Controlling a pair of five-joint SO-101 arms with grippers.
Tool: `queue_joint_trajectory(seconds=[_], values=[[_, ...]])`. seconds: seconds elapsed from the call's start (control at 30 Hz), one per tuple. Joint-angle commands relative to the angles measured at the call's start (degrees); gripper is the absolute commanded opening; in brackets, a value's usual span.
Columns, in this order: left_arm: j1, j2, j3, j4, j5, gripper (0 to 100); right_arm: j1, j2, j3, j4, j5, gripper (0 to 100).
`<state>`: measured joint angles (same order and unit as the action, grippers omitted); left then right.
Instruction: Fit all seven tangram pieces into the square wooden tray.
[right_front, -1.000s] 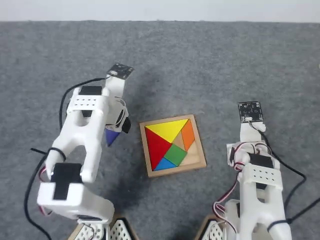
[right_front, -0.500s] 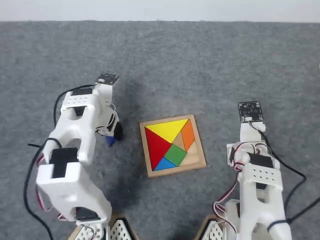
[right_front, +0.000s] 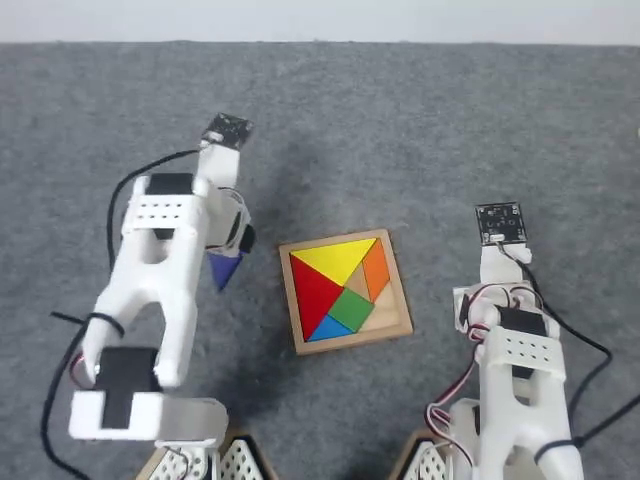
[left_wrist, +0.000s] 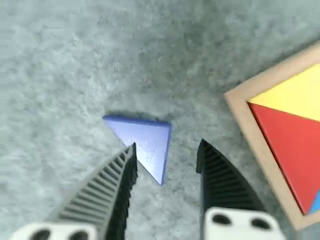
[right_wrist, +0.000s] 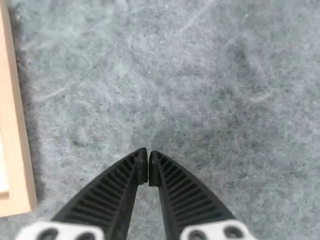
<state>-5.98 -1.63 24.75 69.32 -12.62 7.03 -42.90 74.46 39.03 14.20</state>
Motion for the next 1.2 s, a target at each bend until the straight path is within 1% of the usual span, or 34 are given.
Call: queue_joint_trajectory(seconds=[0.0,0.1,0.17,0.2,0.3,0.4,0.53,0.67,0.77,0.87,0.93,1.0,1.07,1.17], values=[[0.53,5.98,-0.13,-3.6,1.23,18,-0.31,-1.8,-0.44,-0.84,0.53,0.6],[-0.79,13.89,-0.84,-4.92,1.23,18,-0.31,-1.8,-0.44,-0.75,0.53,0.6],[-2.55,17.93,-1.89,-4.13,1.14,18,-0.31,-1.8,-0.44,-0.75,0.53,0.6],[-3.25,18.81,-2.86,-2.46,0.88,18,-0.31,-1.8,-0.44,-0.75,0.53,0.6],[-4.31,18.9,-3.12,-0.7,-0.53,18,-0.31,-1.8,-0.44,-0.84,0.53,0.6],[-4.31,18.9,-1.36,-0.88,-1.05,18,-0.31,-1.8,-0.44,-0.92,0.53,0.6],[-4.04,18.81,-2.24,-0.97,-0.97,18,-0.31,-1.8,-0.44,-0.92,0.53,0.6],[-5.01,18.81,-4.79,-2.81,-0.62,18,-0.31,-1.8,-0.44,-0.84,0.53,0.6],[-5.27,18.99,-8.22,-4.66,-1.76,18,-0.31,-1.8,-0.44,-0.92,0.53,0.6],[-3.25,19.78,-11.91,-4.57,-7.91,18,-0.31,-1.8,-0.44,-1.01,0.44,0.6],[-1.23,20.75,-13.58,-2.02,-10.02,18,-0.31,-1.8,-0.44,-1.01,0.44,0.6],[0.7,22.42,-15.08,1.49,-10.55,18,-0.31,-1.8,-0.44,-1.01,0.44,0.6],[2.11,24.35,-16.57,3.08,-10.46,18,-0.31,-1.89,-0.44,-1.01,0.44,0.6],[2.64,26.11,-18.42,3.08,-6.07,19,-0.31,-1.89,-0.44,-1.01,0.44,0.6]])
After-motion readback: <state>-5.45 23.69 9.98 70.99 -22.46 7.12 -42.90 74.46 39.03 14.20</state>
